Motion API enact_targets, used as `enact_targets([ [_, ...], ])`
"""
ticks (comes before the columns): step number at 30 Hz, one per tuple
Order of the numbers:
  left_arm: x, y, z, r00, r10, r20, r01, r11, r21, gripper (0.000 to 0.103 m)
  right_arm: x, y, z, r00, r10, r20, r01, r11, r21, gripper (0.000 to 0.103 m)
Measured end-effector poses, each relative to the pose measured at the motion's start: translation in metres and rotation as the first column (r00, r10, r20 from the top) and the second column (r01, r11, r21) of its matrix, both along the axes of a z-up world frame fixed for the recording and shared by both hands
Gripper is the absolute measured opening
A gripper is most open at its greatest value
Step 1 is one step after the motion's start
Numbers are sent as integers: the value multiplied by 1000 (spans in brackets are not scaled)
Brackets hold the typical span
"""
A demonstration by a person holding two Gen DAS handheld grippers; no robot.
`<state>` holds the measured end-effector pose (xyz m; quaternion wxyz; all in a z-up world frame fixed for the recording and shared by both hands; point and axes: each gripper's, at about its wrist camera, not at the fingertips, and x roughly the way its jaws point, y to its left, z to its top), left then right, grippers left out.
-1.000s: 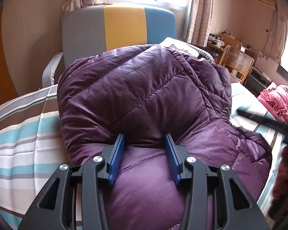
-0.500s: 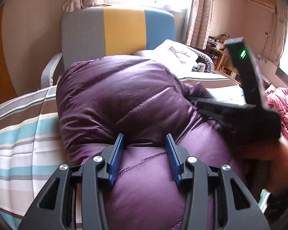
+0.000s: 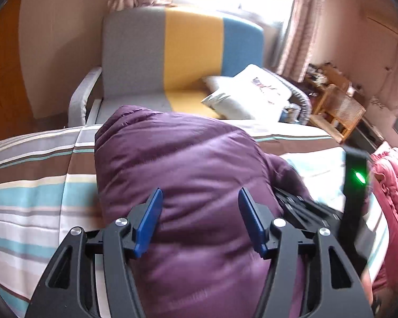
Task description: Fold large clothes
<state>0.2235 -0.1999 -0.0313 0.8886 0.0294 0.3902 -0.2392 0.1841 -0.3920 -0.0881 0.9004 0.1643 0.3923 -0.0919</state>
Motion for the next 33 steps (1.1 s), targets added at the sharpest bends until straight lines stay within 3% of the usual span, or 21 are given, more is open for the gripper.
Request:
enact_targets([
  [3, 26, -9, -10, 999, 45, -29, -43, 998, 48, 61, 0, -1, 0, 1000, -2, 0, 2, 1000, 7, 0],
  [8, 52, -23, -26, 999, 38, -32, -34, 991, 130, 69, 1, 2, -1, 1000, 7, -14, -7, 1000, -1, 0],
  [12, 77, -25, -50, 993, 39, -111, -24, 990, 137, 75, 6, -1, -6, 1000, 7, -24, -7, 1000, 9, 0],
  [18, 77, -25, -60, 996, 24, -81, -11, 989, 149, 78, 7, -1, -7, 1000, 8, -10, -8, 1000, 6, 0],
  [23, 47, -7, -40, 999, 4, -33, -1, 994, 112, 78, -5, -4, 8, 999, 38, 12, -38, 998, 44, 0],
  [29, -17, 27, -20, 999, -45, 2, 45, 999, 5, 80, -57, 2, 45, 995, 58, 83, -61, 997, 36, 0],
  [33, -60, 34, -20, 996, -80, 35, 80, 997, 11, 83, -88, 13, 50, 993, 81, 83, -87, 994, 65, 0],
])
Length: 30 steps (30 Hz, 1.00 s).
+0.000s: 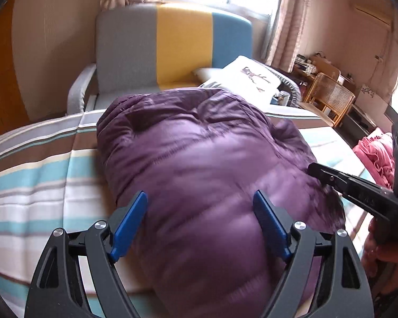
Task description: Fold large clothes
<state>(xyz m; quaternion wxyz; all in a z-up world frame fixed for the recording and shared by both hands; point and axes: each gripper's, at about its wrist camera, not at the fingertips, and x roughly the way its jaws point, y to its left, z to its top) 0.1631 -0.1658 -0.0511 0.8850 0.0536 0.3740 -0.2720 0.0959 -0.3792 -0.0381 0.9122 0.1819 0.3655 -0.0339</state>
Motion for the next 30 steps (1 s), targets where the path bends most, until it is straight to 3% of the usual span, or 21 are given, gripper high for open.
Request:
enact_targets([
  [5, -22, 2, -10, 999, 1, -32, -2, 1000, -11, 83, -21, 12, -7, 1000, 14, -4, -14, 1000, -4, 0],
  [15, -21, -19, -42, 999, -25, 22, 22, 991, 133, 86, 0, 1, -53, 995, -76, -58, 74, 997, -30, 0],
  [23, -17, -5, -36, 1000, -23, 3, 22, 997, 80, 87, -3, -3, -43, 996, -69, -59, 68, 997, -21, 0],
  [25, -21, 6, -30, 1000, -3, -18, 4, 999, 38, 93, -12, -4, -32, 997, -69, -39, 69, 998, -3, 0],
  [30, -10, 39, -21, 993, 82, -84, -89, 993, -83, 96, -25, -9, -12, 998, -65, -23, 65, 998, 7, 1],
])
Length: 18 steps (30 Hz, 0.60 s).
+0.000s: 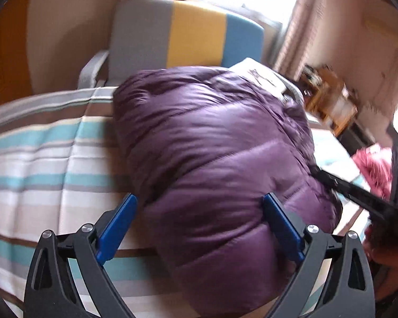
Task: Fold large clothes
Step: 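Open the right gripper and smooth the folded jacket with both grippers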
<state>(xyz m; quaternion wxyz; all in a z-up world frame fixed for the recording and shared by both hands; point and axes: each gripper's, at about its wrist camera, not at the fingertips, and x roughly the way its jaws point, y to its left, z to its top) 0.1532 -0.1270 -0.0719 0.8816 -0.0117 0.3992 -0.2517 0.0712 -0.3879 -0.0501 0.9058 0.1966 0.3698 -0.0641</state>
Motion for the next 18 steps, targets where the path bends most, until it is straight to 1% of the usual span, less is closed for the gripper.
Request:
enact_targets([
  [2, 9, 5, 1, 1000, 15, -25, -15, 1000, -10, 96, 1, 1, 3, 1000, 2, -16, -3, 1000, -10, 1],
  [4, 14, 2, 3, 999, 21, -30, -20, 1000, 8, 97, 4, 0, 6, 1000, 0, -22, 0, 1000, -13, 1],
  [5, 17, -2, 5, 1000, 13, -19, -13, 1000, 26, 97, 6, 0, 8, 1000, -3, -21, 2, 1000, -14, 1],
  [9, 25, -22, 13, 997, -25, 74, 14, 990, 139, 99, 23, -2, 16, 1000, 8, -6, -9, 1000, -24, 1],
  [10, 26, -26, 13, 996, -32, 78, 20, 987, 157, 99, 33, -1, 19, 1000, 17, -2, -17, 999, -35, 1],
  [12, 31, -31, 11, 997, -45, 70, 32, 984, 177, 100, 53, 0, 22, 999, 37, -5, -37, 998, -48, 1],
  [14, 37, -34, 6, 998, -48, 47, 39, 984, 176, 100, 71, -1, 20, 999, 45, -22, -46, 997, -54, 1],
  [16, 43, -37, 0, 999, -50, 17, 46, 985, 169, 101, 89, -3, 12, 997, 31, -70, -35, 997, -68, 1],
  [18, 50, -40, -8, 998, -53, -21, 55, 987, 149, 101, 106, -6, -4, 991, 29, -129, -38, 997, -68, 1],
])
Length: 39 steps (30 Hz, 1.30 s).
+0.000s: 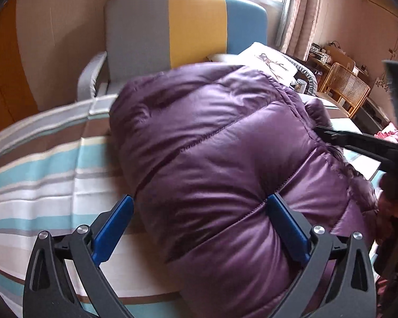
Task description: Fold large clothes
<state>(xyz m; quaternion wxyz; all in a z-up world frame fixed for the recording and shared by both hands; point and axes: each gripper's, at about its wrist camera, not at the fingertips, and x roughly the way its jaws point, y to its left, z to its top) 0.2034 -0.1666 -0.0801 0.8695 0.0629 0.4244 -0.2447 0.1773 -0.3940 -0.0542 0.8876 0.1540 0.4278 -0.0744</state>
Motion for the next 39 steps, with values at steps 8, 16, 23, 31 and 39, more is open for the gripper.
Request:
enact_targets([
  [8, 14, 20, -10, 991, 25, -128, -46, 985, -164, 101, -21, -16, 5, 998, 1, 67, -5, 998, 70, 2],
  [16, 14, 35, -12, 984, 51, -170, -86, 976, -202, 101, -58, -24, 18, 999, 13, 38, -13, 1000, 19, 74],
  [23, 11, 43, -3, 992, 35, -119, -53, 987, -153, 100, -62, -37, -7, 1000, 5, -23, 0, 979, 202, 65],
  [31, 34, 51, -21, 958, -39, -285, -35, 968, -248, 99, -48, -56, -45, 998, 10, -61, 18, 897, 441, 65],
  [39, 40, 38, -27, 955, -84, -284, 18, 974, -224, 99, -31, -60, -58, 997, 47, -67, -9, 879, 477, 65],
])
